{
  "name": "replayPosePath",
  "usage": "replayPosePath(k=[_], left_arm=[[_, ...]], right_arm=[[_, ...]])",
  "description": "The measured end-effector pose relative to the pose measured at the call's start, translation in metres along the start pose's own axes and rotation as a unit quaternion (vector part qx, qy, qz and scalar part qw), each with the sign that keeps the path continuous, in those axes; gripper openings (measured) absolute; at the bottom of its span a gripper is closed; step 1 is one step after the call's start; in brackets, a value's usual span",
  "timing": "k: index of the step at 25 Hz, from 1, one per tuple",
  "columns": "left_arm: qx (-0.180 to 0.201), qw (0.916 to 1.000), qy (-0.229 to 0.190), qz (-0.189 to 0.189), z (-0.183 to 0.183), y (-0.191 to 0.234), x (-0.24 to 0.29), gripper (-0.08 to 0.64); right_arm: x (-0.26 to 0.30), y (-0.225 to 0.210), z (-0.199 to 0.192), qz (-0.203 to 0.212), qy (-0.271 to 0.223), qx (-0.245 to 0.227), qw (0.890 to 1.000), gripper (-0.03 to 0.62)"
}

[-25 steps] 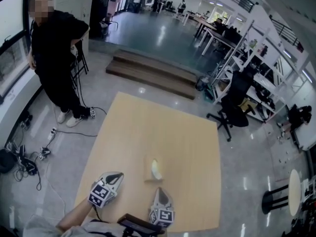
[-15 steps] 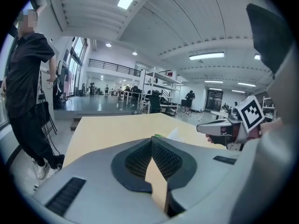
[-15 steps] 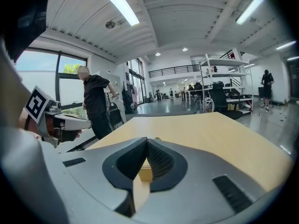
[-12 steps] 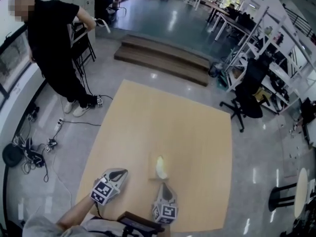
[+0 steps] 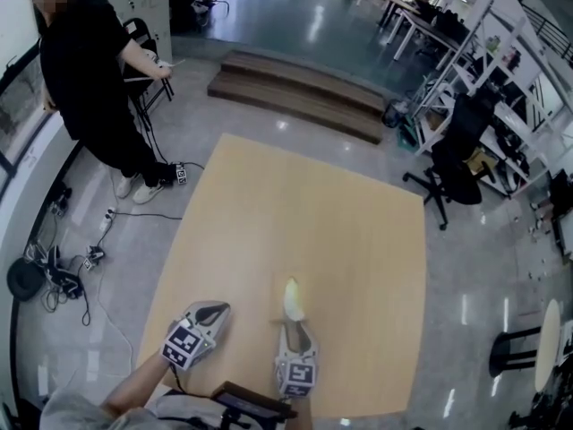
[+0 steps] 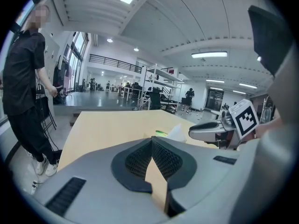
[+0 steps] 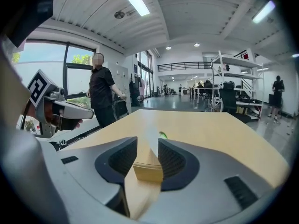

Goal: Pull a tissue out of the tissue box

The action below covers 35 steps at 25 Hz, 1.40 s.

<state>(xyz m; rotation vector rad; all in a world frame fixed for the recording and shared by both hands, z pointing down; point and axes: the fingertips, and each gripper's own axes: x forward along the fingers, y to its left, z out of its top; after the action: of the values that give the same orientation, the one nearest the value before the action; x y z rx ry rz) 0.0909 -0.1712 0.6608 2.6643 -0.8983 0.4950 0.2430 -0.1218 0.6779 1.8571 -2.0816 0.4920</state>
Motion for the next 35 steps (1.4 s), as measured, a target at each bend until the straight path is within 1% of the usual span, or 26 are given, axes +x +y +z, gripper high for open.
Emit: replayPosePath(k=[1,2,6,11,20,24,32,35], left_arm=[[0.0,1.0,0.0,0.0,0.0,0.0,-0.001,0.006],[0.0,1.0,0.001,0.001,-0.001,0.001,-0.002,0.006],[-0.003,1.0,0.004,0.003,-0.006,0.004,-0.005,0.006],[-0.001,1.0,0.002,0.006,-0.003,0.004,-0.007,0.005],[-0.004,1.0,0.001,0.005,-0.006,0.001,-0.007,0.006],[-0.005,1.0,0.002,0.007,-0.006,0.003,-0.008,0.006],[-0.01,0.9999,0.0,0.011,-0.003,0.004,-0.007,0.006],[-0.01,0.9999,-0.001,0.013,-0.003,0.005,-0.009,0.006]], right_arm=[[0.003,-0.001,-0.002,-0.002,0.003,-0.002,1.0,0.137],[0.007,-0.002,-0.004,-0.004,0.005,-0.005,1.0,0.154],[0.022,-0.006,-0.01,-0.014,0.009,-0.012,1.0,0.154],[0.037,-0.008,-0.017,-0.009,0.019,-0.02,1.0,0.155],[0.053,-0.016,-0.031,-0.013,0.026,-0.001,1.0,0.153],[0.052,-0.017,-0.032,-0.017,0.028,0.005,0.999,0.132],[0.048,-0.025,-0.024,-0.035,0.019,0.006,0.999,0.012],[0.047,-0.024,-0.023,-0.034,0.019,0.008,0.999,0.006]])
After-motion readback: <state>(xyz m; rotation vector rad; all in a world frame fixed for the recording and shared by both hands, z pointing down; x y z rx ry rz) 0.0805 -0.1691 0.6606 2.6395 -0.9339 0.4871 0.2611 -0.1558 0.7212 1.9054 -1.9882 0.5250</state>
